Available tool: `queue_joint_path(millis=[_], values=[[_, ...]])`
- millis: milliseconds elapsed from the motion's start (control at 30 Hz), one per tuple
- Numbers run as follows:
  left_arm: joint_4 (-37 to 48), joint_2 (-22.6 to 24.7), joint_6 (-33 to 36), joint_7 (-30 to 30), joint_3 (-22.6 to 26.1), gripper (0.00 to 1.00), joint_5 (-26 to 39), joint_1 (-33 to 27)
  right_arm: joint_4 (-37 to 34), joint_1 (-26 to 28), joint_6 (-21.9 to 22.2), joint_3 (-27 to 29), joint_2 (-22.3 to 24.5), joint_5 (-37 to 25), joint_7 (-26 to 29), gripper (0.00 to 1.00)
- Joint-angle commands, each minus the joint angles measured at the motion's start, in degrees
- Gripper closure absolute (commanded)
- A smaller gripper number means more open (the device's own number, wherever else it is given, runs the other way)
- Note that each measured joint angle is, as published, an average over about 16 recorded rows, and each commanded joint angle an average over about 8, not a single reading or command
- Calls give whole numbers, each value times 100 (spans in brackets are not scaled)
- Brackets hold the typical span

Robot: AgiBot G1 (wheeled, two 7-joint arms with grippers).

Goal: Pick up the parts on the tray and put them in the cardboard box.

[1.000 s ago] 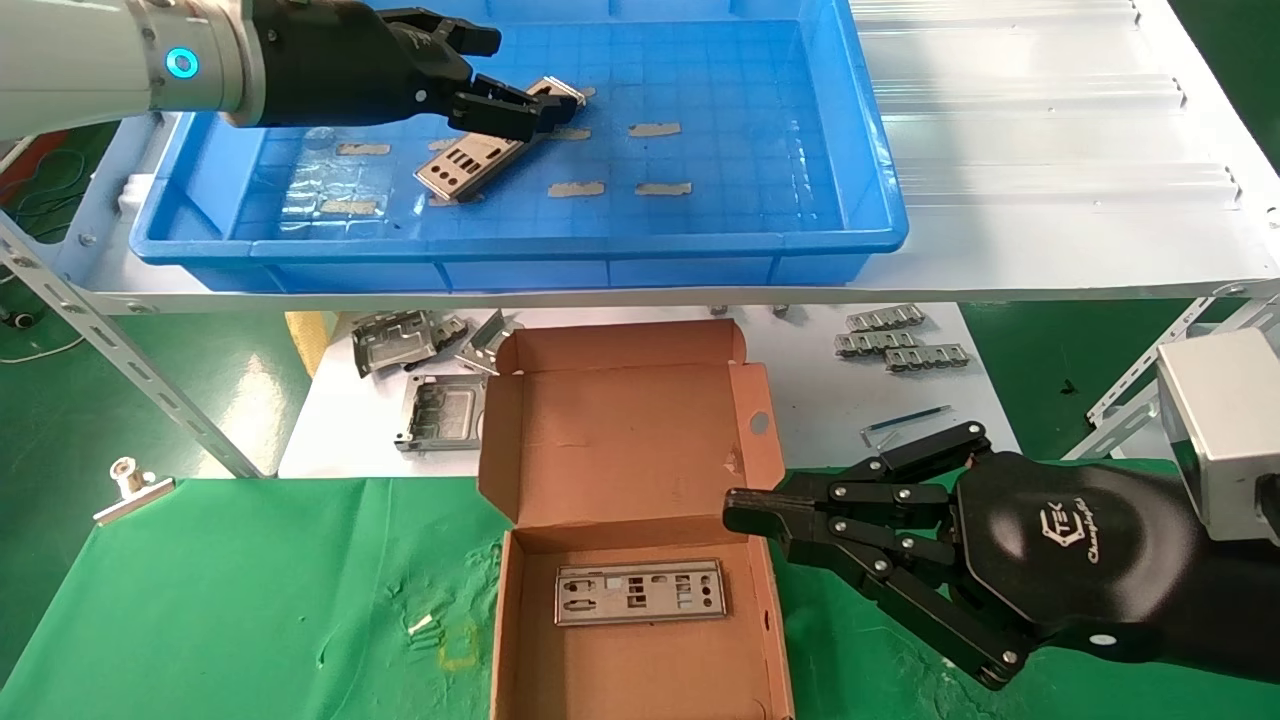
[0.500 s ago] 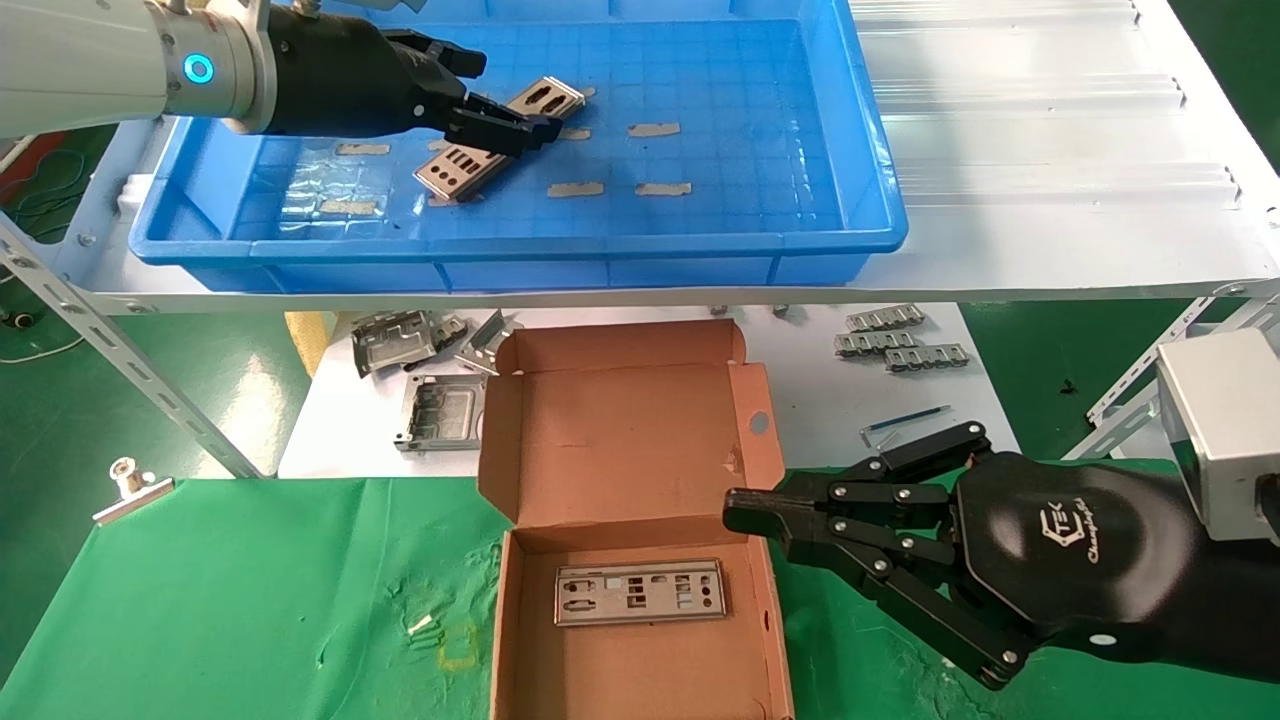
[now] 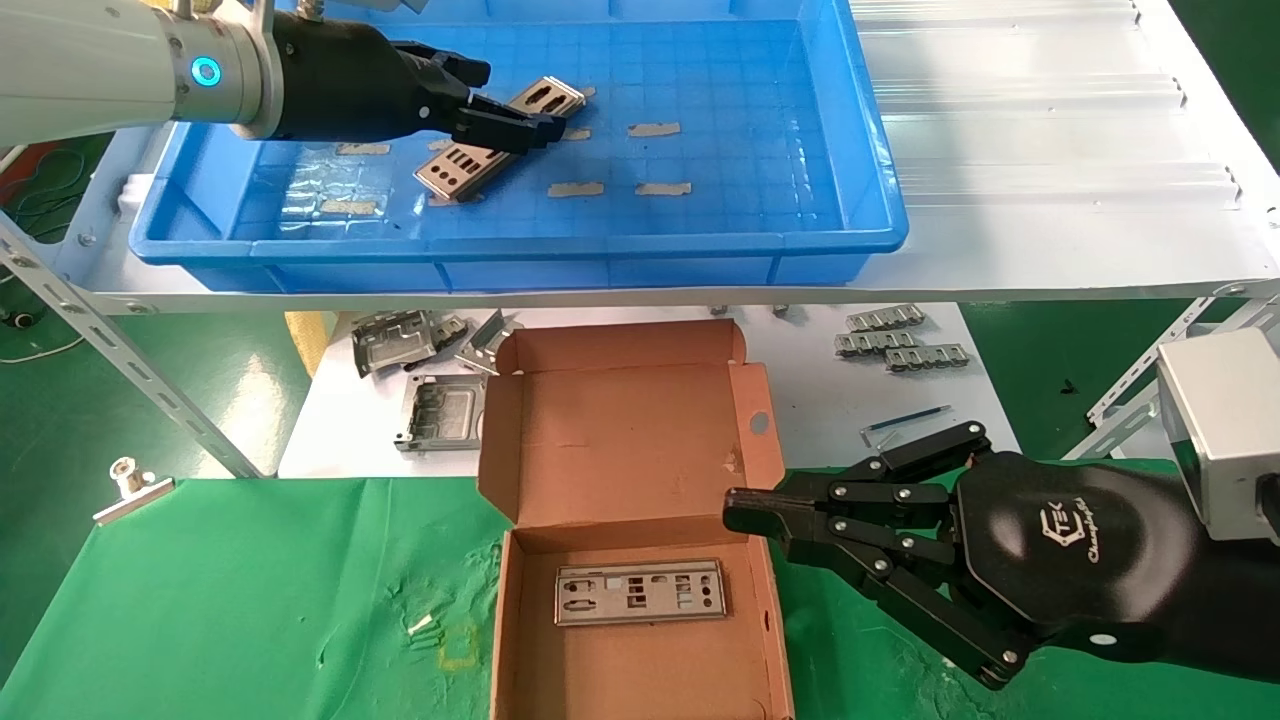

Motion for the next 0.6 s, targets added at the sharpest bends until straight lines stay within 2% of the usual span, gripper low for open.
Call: queue_joint_path(millis=[33,600], values=[[13,8,-13,-49,10,100,14,4,0,0,0,0,0,0,0,100],[-77,21,-128,-263,25,100,30,87,0,0,0,0,0,0,0,100]])
